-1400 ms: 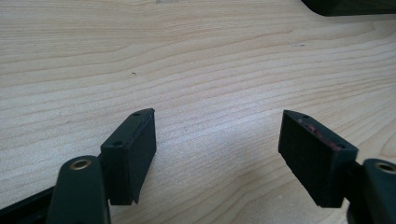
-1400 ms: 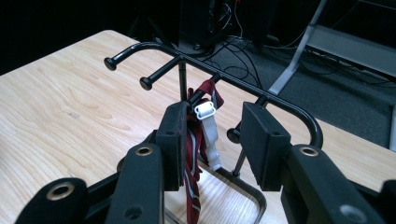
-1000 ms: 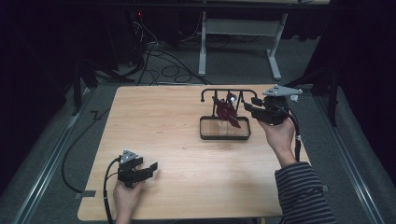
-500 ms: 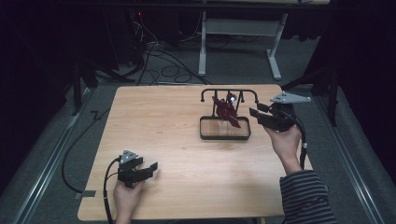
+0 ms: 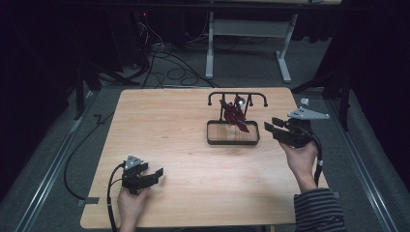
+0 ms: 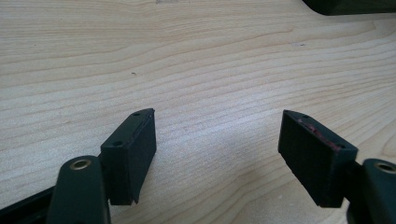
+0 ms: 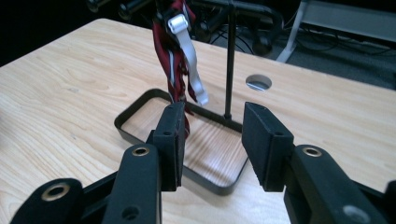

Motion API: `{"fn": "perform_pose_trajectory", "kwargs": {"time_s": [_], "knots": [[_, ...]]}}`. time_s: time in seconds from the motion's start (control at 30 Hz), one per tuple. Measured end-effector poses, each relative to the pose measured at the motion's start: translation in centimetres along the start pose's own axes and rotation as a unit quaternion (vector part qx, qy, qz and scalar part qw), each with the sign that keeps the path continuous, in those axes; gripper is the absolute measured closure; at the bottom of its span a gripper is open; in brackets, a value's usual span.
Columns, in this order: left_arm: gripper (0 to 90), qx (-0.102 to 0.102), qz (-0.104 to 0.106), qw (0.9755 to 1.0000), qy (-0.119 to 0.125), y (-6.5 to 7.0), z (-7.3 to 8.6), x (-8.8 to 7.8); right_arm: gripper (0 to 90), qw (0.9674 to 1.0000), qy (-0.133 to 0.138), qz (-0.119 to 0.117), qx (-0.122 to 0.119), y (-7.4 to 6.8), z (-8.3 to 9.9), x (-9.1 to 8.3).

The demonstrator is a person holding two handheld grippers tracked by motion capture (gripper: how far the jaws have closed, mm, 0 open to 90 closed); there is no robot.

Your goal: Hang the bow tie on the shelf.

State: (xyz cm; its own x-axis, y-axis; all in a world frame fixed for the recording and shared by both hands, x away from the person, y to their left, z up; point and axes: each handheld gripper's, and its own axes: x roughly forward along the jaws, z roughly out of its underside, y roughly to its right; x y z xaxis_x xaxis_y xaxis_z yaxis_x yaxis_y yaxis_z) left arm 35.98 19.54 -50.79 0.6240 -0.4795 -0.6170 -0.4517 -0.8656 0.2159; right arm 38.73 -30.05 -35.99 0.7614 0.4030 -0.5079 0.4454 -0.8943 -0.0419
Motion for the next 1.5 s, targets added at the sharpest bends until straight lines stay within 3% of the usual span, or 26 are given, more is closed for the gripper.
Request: {"fn": "perform_pose_trajectory", "kwargs": {"time_s": [0.57, 1.5], "knots": [[28.5, 0.001, -0.001, 1.0000, -0.001, 0.0, 0.0, 0.0, 60.7, 0.9988, -0.019, -0.001, 0.044, 1.0, 5.3, 0.4], [28.6, 0.002, -0.001, 1.0000, -0.001, 0.0, 0.0, 0.0, 60.6, 0.9957, -0.047, -0.012, 0.079, 0.8, 9.7, 1.6]]}}
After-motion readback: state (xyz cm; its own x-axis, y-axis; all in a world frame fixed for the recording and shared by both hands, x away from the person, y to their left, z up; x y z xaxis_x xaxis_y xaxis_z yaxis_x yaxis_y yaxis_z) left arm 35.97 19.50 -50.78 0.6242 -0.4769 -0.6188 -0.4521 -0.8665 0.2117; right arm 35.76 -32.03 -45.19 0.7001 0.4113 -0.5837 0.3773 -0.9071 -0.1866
